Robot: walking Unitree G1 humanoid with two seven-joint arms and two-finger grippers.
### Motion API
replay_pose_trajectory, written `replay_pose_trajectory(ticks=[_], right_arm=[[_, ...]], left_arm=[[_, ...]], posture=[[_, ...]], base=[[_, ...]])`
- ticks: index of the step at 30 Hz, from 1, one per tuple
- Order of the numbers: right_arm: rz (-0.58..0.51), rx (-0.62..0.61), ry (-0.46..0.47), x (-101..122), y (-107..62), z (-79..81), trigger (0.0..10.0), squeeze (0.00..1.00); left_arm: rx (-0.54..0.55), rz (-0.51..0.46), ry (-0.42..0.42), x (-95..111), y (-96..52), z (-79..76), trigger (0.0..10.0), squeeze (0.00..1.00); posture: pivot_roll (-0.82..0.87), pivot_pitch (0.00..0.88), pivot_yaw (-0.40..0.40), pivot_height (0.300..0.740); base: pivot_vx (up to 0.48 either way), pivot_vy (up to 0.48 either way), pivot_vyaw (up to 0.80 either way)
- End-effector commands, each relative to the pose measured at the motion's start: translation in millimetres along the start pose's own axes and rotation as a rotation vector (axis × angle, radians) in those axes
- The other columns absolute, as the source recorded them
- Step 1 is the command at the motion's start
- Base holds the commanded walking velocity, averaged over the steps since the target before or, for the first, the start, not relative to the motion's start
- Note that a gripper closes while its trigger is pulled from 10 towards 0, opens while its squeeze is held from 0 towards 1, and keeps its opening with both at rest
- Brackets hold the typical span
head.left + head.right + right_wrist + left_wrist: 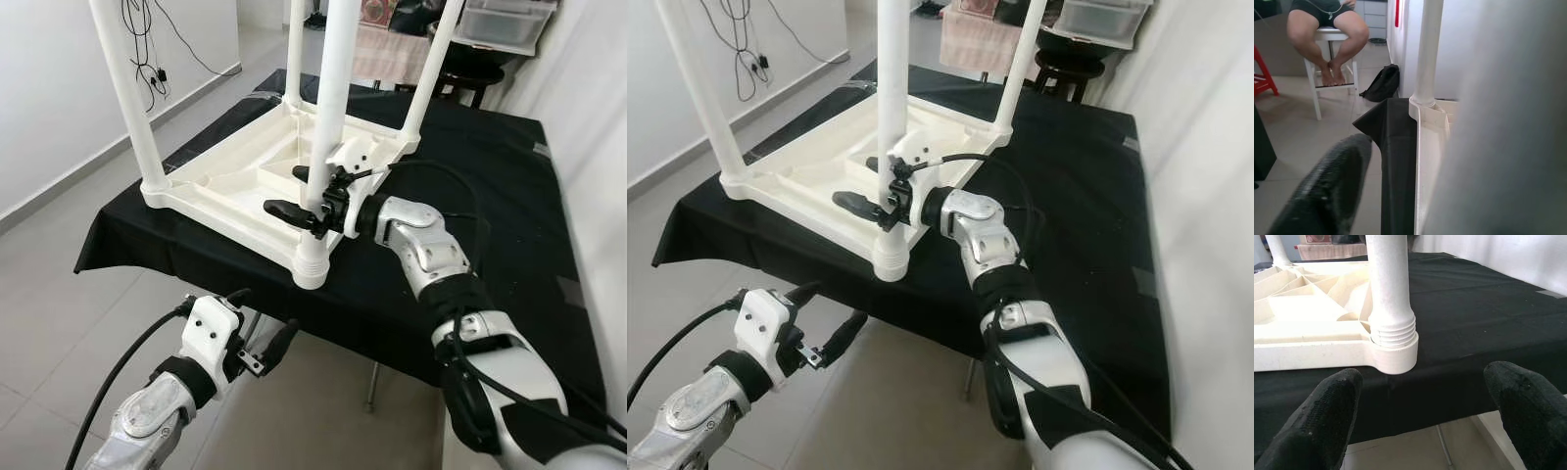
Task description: Building children table
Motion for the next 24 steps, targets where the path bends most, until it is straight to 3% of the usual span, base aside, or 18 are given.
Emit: replay_pose_trajectory(ticks=[1,11,16,19,20,21,22,23,24], right_arm=[[0.031,0.039,0.002,-4.3,6.2,5.1,0.0,0.00],[0.039,0.039,0.020,-7.2,6.6,2.9,0.0,0.00],[0.129,-0.169,0.055,-35.4,-13.3,-14.9,0.0,0.00],[0.147,-0.211,0.069,-41.2,-16.2,-17.2,0.0,0.00],[0.197,-0.484,0.124,-70.5,-22.2,-4.1,0.0,0.00],[0.197,-0.484,0.124,-70.5,-22.2,-4.1,0.0,0.00],[0.192,-0.670,0.135,-79.2,-28.9,4.5,0.0,0.00],[0.192,-0.670,0.135,-79.2,-28.9,4.5,0.0,0.00],[0.179,-0.798,0.154,-82.8,-31.9,8.6,0.0,0.00]], left_arm=[[-0.004,0.016,0.000,-4.9,0.3,-2.3,10.0,0.00],[-0.006,0.015,-0.006,-6.0,0.4,-2.8,10.0,0.00],[-0.009,0.010,-0.030,-6.7,0.5,-2.3,10.0,0.00],[-0.009,0.008,-0.033,-6.7,0.4,-2.0,10.0,0.00],[-0.007,0.004,-0.037,-5.3,0.4,1.3,10.0,0.00],[-0.007,0.004,-0.037,-5.3,0.4,1.3,10.0,0.00],[-0.003,-0.001,-0.040,-5.0,1.1,4.2,10.0,0.00],[-0.003,-0.001,-0.040,-5.0,1.1,4.2,10.0,0.00],[0.001,-0.005,-0.049,-5.1,2.5,7.0,10.0,0.00]], posture=[[0.05,0.000,-0.109,0.740],[0.05,0.000,-0.109,0.740],[0.03,0.000,-0.109,0.740],[0.03,0.000,-0.109,0.740],[0.01,0.026,-0.085,0.740],[0.01,0.026,-0.085,0.740],[-0.03,0.010,-0.049,0.740],[-0.03,0.010,-0.049,0.740],[-0.03,0.005,-0.052,0.740]], base=[[0.000,0.000,0.00],[0.000,0.000,0.00],[0.000,0.000,0.00],[0.000,0.000,0.00],[0.000,0.000,0.00],[0.000,0.000,0.00],[0.000,0.000,0.00],[0.000,0.000,0.00],[0.000,0.000,0.00]])
Point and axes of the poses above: a point about 5 cm out from each wrist's last joint towards the gripper, its own y axis pointing out of the wrist towards the gripper, its own x axis along the axis of the wrist's last joint, z = x × y, the point moved 1 cm from there along y, pointing out of the wrist towards the gripper, and after that the axes turned 4 degrees about y, right-handed, at the moved point
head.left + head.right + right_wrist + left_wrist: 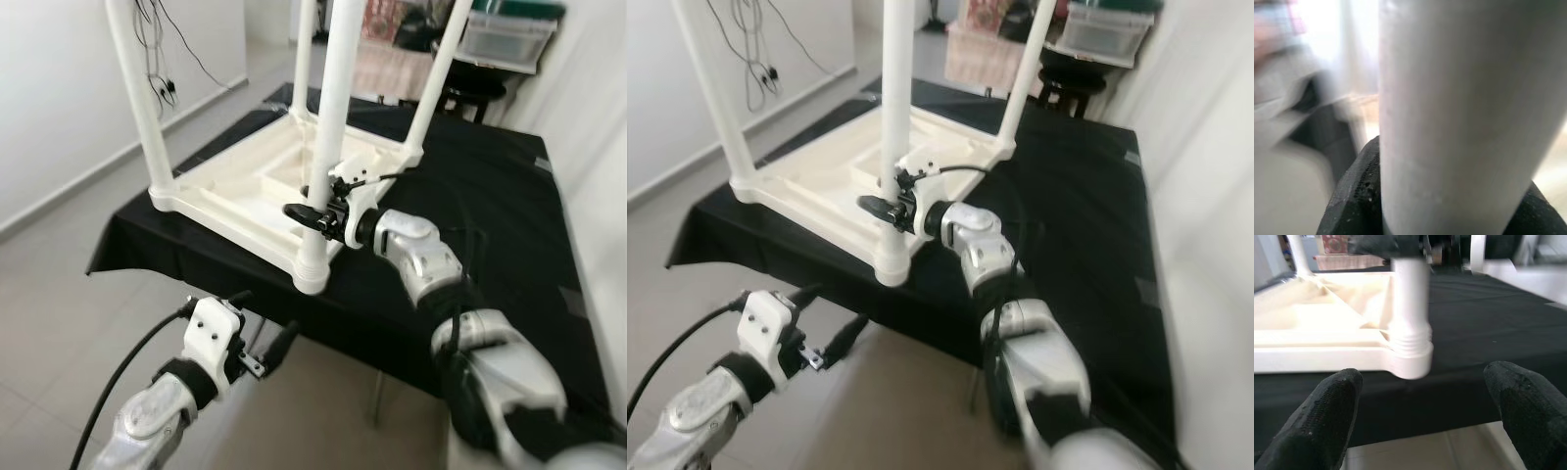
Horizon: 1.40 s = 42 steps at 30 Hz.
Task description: Building children table
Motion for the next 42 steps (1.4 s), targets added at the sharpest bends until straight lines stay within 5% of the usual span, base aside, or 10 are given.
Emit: replay_pose_trajectory(ticks=[1,11,14,15,19,22,23,37,39,42], right_arm=[[0.114,-0.237,-0.021,-26.4,-7.9,-13.9,0.0,0.00],[0.071,-0.224,-0.005,-6.0,17.1,9.7,0.0,0.00],[0.066,-0.225,0.004,-5.4,15.8,11.3,3.8,0.00],[0.046,-0.181,0.032,-2.9,15.1,15.9,10.0,0.31],[0.001,-0.058,0.090,2.6,19.3,21.9,10.0,1.00],[-0.054,0.152,0.105,12.7,22.4,26.0,10.0,1.00],[-0.063,0.245,0.085,16.8,21.9,26.7,10.0,0.08],[0.011,0.706,-0.057,21.0,11.1,21.5,10.0,0.00],[0.019,0.740,-0.038,22.0,11.1,16.9,0.2,0.00],[0.024,0.751,-0.031,21.6,10.7,13.1,0.0,0.00]], left_arm=[[0.006,-0.009,-0.016,-0.1,3.0,5.1,10.0,0.00],[0.041,-0.019,-0.011,-1.4,6.9,7.9,10.0,0.00],[0.041,-0.019,-0.011,-1.5,6.9,8.1,10.0,0.00],[0.044,-0.018,-0.009,-2.2,7.2,8.8,10.0,0.00],[0.054,-0.018,-0.009,-3.3,8.1,10.3,10.0,0.00],[0.080,-0.018,-0.014,-4.1,8.3,12.4,10.0,0.00],[0.099,-0.016,-0.012,-4.2,7.8,14.6,10.0,0.00],[0.257,0.049,0.017,-14.9,-8.8,28.8,10.0,0.00],[0.297,0.055,0.001,-16.5,-13.3,29.2,10.0,0.00],[0.318,0.054,-0.007,-16.7,-15.5,29.4,10.0,0.00]], posture=[[-0.02,0.000,-0.059,0.740],[0.00,0.000,-0.081,0.740],[0.00,0.000,-0.081,0.740],[0.00,0.000,-0.075,0.740],[0.00,0.000,-0.074,0.740],[0.00,0.000,-0.076,0.740],[0.00,0.000,-0.076,0.740],[0.03,0.000,-0.089,0.740],[0.03,0.000,-0.090,0.740],[0.03,0.000,-0.089,0.740]], base=[[0.000,0.000,0.00],[0.000,0.000,0.00],[0.000,0.000,0.00],[0.000,0.000,0.00],[0.000,0.000,0.00],[0.000,0.000,0.00],[0.000,0.000,0.00],[0.000,0.000,0.00],[0.000,0.000,0.00],[0.000,0.000,0.00]])
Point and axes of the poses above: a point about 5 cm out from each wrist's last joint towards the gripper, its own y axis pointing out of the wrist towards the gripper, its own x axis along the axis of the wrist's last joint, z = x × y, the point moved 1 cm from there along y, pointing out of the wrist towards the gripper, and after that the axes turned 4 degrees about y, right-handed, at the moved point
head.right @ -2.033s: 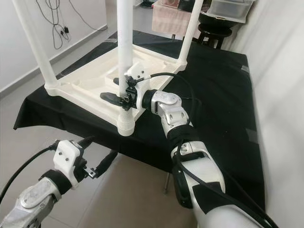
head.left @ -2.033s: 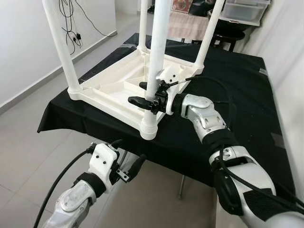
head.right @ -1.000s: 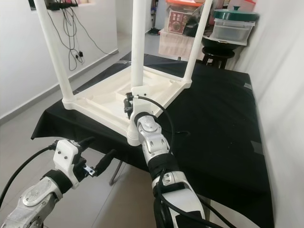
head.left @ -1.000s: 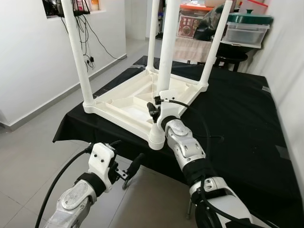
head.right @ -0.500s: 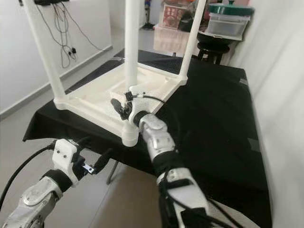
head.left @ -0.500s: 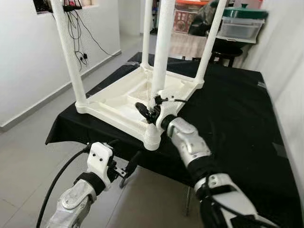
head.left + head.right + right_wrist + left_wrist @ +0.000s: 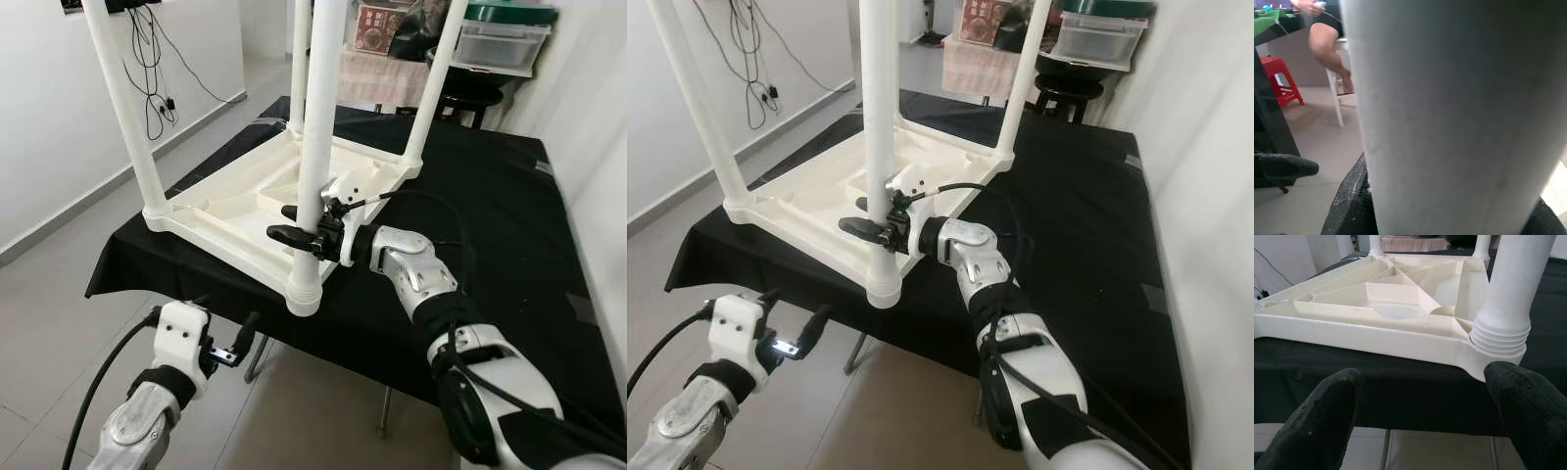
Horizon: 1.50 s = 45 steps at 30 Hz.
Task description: Building children table
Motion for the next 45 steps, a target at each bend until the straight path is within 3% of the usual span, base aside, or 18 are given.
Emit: replay_pose_trajectory(ticks=[1,9,10,13,14,17,24,25,28,29,30,33,35,36,37,38,39,45], right_arm=[[-0.002,0.059,0.011,-1.9,3.6,5.3,0.0,0.00],[0.036,-0.055,0.009,-12.5,-8.3,-7.5,0.0,0.00],[0.068,-0.141,0.003,-18.0,-10.5,-12.6,0.0,0.00],[0.230,-0.751,-0.001,-50.6,-31.8,-37.6,0.0,0.00],[0.230,-0.751,-0.001,-50.6,-31.8,-37.6,0.0,0.00],[0.137,-0.822,0.130,-67.8,-19.8,13.0,0.0,0.00],[0.106,-0.808,0.102,-61.4,0.0,10.2,0.0,0.00],[0.082,-0.773,0.088,-52.1,11.2,6.8,10.0,0.00],[0.072,-0.767,0.082,-47.8,14.8,7.1,10.0,0.00],[0.047,-0.747,0.101,-42.5,18.5,6.5,10.0,0.87],[0.029,-0.716,0.102,-35.7,20.1,8.4,10.0,1.00],[0.000,-0.667,0.125,-28.4,20.9,7.9,10.0,1.00],[-0.032,-0.543,0.130,-19.5,23.2,10.4,10.0,1.00],[-0.052,-0.398,0.116,-11.8,23.5,13.2,10.0,0.00],[-0.051,-0.254,0.087,-8.1,21.4,15.7,10.0,0.00],[-0.051,-0.254,0.087,-8.1,21.4,15.7,10.0,0.00],[-0.028,-0.140,0.064,-8.9,18.7,17.0,10.0,0.00],[0.028,-0.009,0.011,-12.0,14.6,16.3,10.0,0.00]], left_arm=[[0.017,0.004,0.009,-0.2,-2.4,1.2,10.0,0.00],[0.019,0.005,0.009,-0.3,-3.0,1.2,10.0,0.00],[0.020,0.005,0.010,-0.2,-3.2,1.1,10.0,0.00],[0.024,0.006,0.016,0.0,-3.6,2.0,10.0,0.00],[0.024,0.006,0.016,0.0,-3.6,2.0,10.0,0.00],[0.036,0.007,0.010,0.3,-2.4,7.8,10.0,0.00],[0.051,0.010,0.009,0.0,4.0,12.8,10.0,0.00],[0.062,0.012,0.016,0.2,5.5,14.4,10.0,0.00],[0.065,0.011,0.016,0.3,5.6,14.4,10.0,0.00],[0.069,0.011,0.016,0.2,5.4,14.2,10.0,0.00],[0.071,0.011,0.016,0.1,5.4,13.9,10.0,0.00],[0.068,0.012,0.019,0.0,5.5,13.3,10.0,0.00],[0.064,0.012,0.020,0.0,5.8,12.6,10.0,0.00],[0.058,0.012,0.020,0.0,6.2,11.8,10.0,0.00],[0.054,0.011,0.019,0.0,6.5,11.0,10.0,0.00],[0.054,0.011,0.019,0.0,6.5,11.0,10.0,0.00],[0.051,0.011,0.017,-0.2,6.9,10.4,10.0,0.00],[0.046,0.010,0.016,-0.5,7.5,9.2,10.0,0.00]], posture=[[0.03,0.000,-0.089,0.740],[0.02,0.000,-0.081,0.740],[0.02,0.000,-0.091,0.740],[0.02,0.000,-0.098,0.740],[0.02,0.000,-0.098,0.740],[-0.01,0.000,-0.053,0.740],[0.00,0.000,-0.054,0.740],[0.00,0.000,-0.059,0.740],[0.00,0.000,-0.059,0.740],[0.01,0.000,-0.063,0.740],[0.01,0.000,-0.064,0.740],[0.01,0.000,-0.064,0.740],[0.01,0.000,-0.067,0.740],[0.01,0.000,-0.069,0.740],[0.02,0.000,-0.074,0.740],[0.02,0.000,-0.074,0.740],[0.02,0.000,-0.077,0.740],[0.03,0.000,-0.083,0.740]], base=[[0.000,0.000,0.00],[0.000,0.000,0.00],[0.000,0.000,0.00],[0.000,0.000,0.00],[0.000,0.000,0.00],[0.000,0.000,0.00],[0.000,0.000,0.00],[0.000,0.000,0.00],[0.000,0.000,0.00],[0.000,0.000,0.00],[0.000,0.000,0.00],[0.000,0.000,0.00],[0.000,0.000,0.00],[0.000,0.000,0.00],[0.000,0.000,0.00],[0.000,0.000,0.00],[0.000,0.000,0.00],[0.000,0.000,0.00]])
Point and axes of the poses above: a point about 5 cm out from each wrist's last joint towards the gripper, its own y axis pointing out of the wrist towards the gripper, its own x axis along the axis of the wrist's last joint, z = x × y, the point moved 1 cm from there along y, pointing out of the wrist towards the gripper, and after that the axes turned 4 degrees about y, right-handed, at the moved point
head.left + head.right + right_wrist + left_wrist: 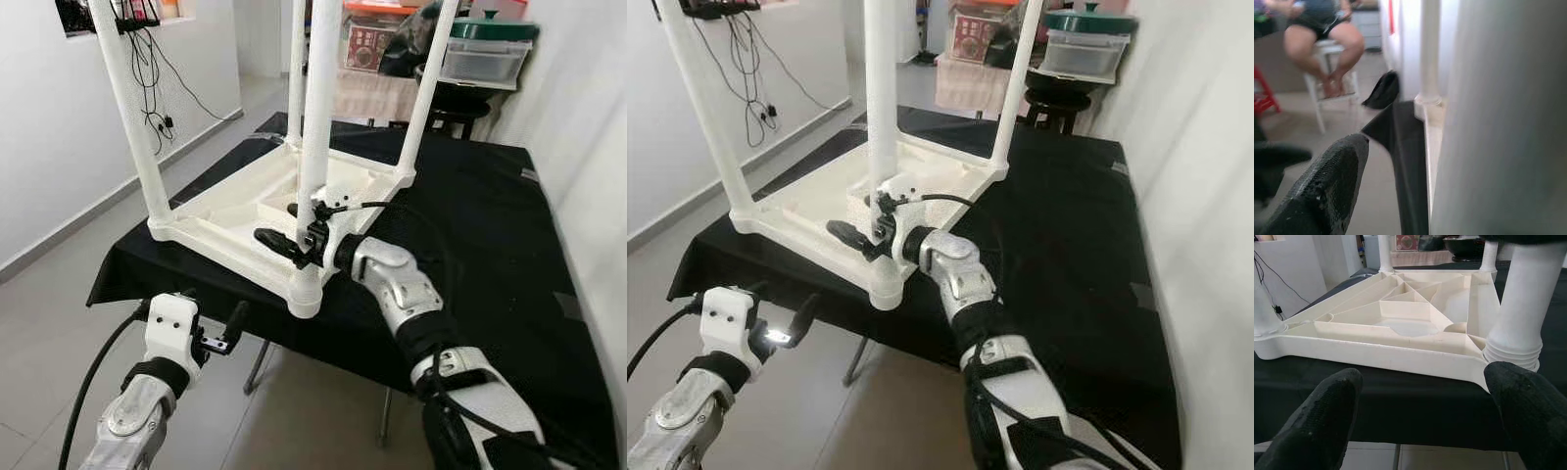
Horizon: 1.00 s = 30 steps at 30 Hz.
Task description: Building children table
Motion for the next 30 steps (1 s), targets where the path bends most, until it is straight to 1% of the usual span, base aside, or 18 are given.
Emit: replay_pose_trajectory(ticks=[1,2,3,4,5,13,16,17,18,20,21,22,24,25,26,28,29,30], right_arm=[[0.019,0.096,-0.005,1.3,6.4,6.1,9.1,0.00],[0.019,0.096,-0.005,1.3,6.4,6.1,9.1,0.00],[0.013,0.123,-0.006,4.0,6.9,6.2,1.3,0.00],[0.013,0.123,-0.006,4.0,6.9,6.2,1.3,0.00],[0.007,0.146,0.001,6.1,7.2,6.5,0.0,0.00],[0.010,0.114,0.002,7.4,0.9,-1.5,0.0,0.00],[0.008,0.039,-0.012,6.8,-6.5,-9.0,0.0,0.00],[0.024,-0.031,-0.013,2.4,-10.3,-13.5,0.0,0.00],[0.024,-0.031,-0.013,2.4,-10.3,-13.5,0.0,0.00],[0.062,-0.213,0.006,-11.6,-14.1,-17.5,0.0,0.00],[0.062,-0.213,0.006,-11.6,-14.1,-17.5,0.0,0.00],[0.077,-0.525,0.050,-25.0,-21.9,-25.9,0.0,0.00],[0.077,-0.685,0.137,-49.1,-22.6,1.2,0.0,0.00],[0.077,-0.685,0.137,-49.1,-22.6,1.2,0.0,0.00],[0.054,-0.714,0.120,-50.0,-19.9,8.9,0.0,0.00],[0.054,-0.714,0.120,-50.0,-19.9,8.9,0.0,0.00],[0.047,-0.695,0.112,-49.6,-12.9,11.2,0.0,0.00],[0.047,-0.695,0.112,-49.6,-12.9,11.2,0.0,0.00]], left_arm=[[-0.011,0.016,-0.006,-3.8,0.7,-2.8,10.0,0.00],[-0.011,0.016,-0.006,-3.8,0.7,-2.8,10.0,0.00],[-0.013,0.016,-0.007,-3.9,0.9,-3.3,10.0,0.00],[-0.013,0.016,-0.007,-3.9,0.9,-3.3,10.0,0.00],[-0.015,0.017,-0.007,-4.0,1.2,-3.8,10.0,0.00],[-0.021,0.017,-0.010,-4.2,2.0,-5.2,10.0,0.00],[-0.022,0.016,-0.014,-3.9,2.4,-5.0,10.0,0.00],[-0.023,0.015,-0.015,-3.8,2.4,-4.8,10.0,0.00],[-0.023,0.015,-0.015,-3.8,2.4,-4.8,10.0,0.00],[-0.023,0.014,-0.017,-3.5,1.8,-3.3,10.0,0.00],[-0.023,0.014,-0.017,-3.5,1.8,-3.3,10.0,0.00],[-0.023,0.014,-0.018,-3.5,1.5,-2.4,10.0,0.00],[-0.023,0.010,-0.024,-2.6,2.6,-0.7,10.0,0.00],[-0.023,0.010,-0.024,-2.6,2.6,-0.7,10.0,0.00],[-0.025,0.011,-0.023,-3.0,2.8,-0.5,10.0,0.00],[-0.025,0.011,-0.023,-3.0,2.8,-0.5,10.0,0.00],[-0.024,0.012,-0.021,-3.3,3.5,-0.6,10.0,0.00],[-0.024,0.012,-0.021,-3.3,3.5,-0.6,10.0,0.00]], posture=[[0.03,0.000,-0.084,0.740],[0.03,0.000,-0.084,0.740],[0.03,0.000,-0.083,0.740],[0.03,0.000,-0.083,0.740],[0.03,0.000,-0.083,0.740],[0.01,0.000,-0.080,0.740],[0.00,0.000,-0.077,0.740],[-0.01,0.002,-0.079,0.740],[-0.01,0.002,-0.079,0.740],[-0.02,0.006,-0.081,0.740],[-0.02,0.006,-0.081,0.740],[-0.03,0.009,-0.079,0.740],[-0.03,0.017,-0.061,0.740],[-0.03,0.017,-0.061,0.740],[-0.03,0.013,-0.050,0.740],[-0.03,0.013,-0.050,0.740],[-0.03,0.002,-0.040,0.740],[-0.03,0.002,-0.040,0.740]], base=[[0.000,0.000,0.00],[0.000,0.000,0.00],[0.000,0.000,0.00],[0.000,0.000,0.00],[0.000,0.000,0.00],[0.000,0.000,0.00],[0.000,0.000,0.00],[0.000,0.000,0.00],[0.000,0.000,0.00],[0.000,0.000,0.00],[0.000,0.000,0.00],[0.000,0.000,0.00],[0.000,0.000,0.00],[0.000,0.000,0.00],[0.000,0.000,0.00],[0.000,0.000,0.00],[0.000,0.000,0.00],[0.000,0.000,0.00]])
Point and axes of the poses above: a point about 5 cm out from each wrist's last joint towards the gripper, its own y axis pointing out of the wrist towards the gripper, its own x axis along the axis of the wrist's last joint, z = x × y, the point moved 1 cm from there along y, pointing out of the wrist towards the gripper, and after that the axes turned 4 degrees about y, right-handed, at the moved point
